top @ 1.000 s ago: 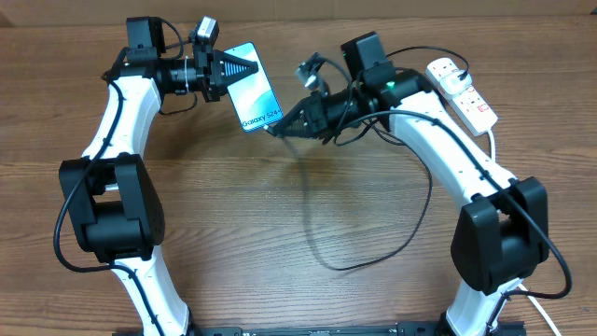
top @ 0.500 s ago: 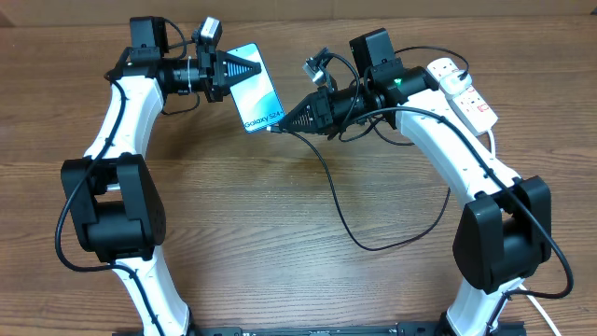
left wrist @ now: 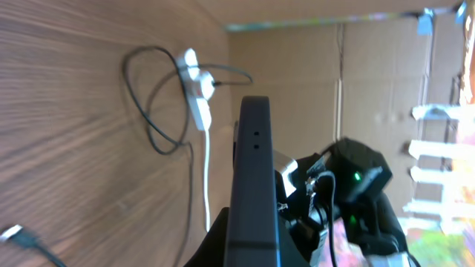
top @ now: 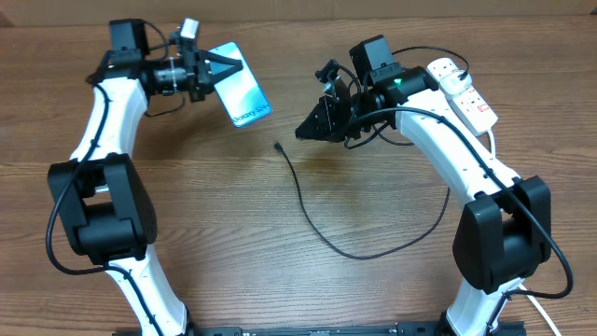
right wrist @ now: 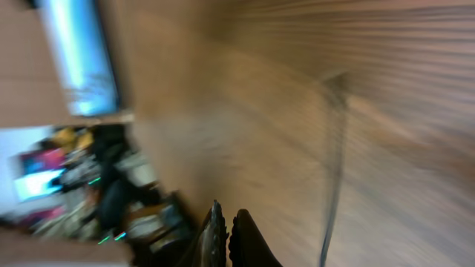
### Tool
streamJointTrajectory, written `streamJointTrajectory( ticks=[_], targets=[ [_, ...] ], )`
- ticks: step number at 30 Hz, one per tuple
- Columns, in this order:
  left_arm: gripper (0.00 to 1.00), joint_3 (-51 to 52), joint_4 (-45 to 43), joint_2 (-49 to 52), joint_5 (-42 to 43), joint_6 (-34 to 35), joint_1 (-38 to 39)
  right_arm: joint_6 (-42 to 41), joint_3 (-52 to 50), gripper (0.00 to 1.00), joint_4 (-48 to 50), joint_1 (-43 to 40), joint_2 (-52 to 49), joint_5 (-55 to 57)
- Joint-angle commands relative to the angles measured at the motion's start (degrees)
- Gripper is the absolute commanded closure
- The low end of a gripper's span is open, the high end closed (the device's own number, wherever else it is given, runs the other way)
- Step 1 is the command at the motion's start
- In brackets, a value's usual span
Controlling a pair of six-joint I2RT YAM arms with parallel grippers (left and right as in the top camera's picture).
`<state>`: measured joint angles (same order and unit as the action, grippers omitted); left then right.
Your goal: Plug charger to phone and switch on socket
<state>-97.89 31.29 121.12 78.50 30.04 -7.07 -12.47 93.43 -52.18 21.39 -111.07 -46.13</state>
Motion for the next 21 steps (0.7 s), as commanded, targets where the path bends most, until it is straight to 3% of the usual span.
streamJointTrajectory(
  ticks=[1,6,10,14,21],
  targets=[
    [0.96,-0.85,-0.07,-0.37,-1.66,0.83,-1.4,-1.29,1.03,0.96,0.5,2.29,-0.35,16.5],
    [0.96,-0.85,-0.04,-0.37,-2.71,0.83,-1.38,-1.31,1.03,0.96,1.53,3.69,-1.99,19.76],
    [0.96,-0.85,-0.07,-0.37,-3.65,0.83,-1.57,-1.11,1.03,0.76,1.79,3.78,-5.38,21.49],
    [0.96,-0.85,-0.07,-0.37,-5.18,0.83,-3.1,0.5,1.03,0.62,4.79,3.8,-9.57,22.12],
    [0.96,-0.85,0.11,-0.37,-5.2,0.83,-6.23,1.03,1.03,0.5,8.37,4.55,-12.04,23.23]
  ],
)
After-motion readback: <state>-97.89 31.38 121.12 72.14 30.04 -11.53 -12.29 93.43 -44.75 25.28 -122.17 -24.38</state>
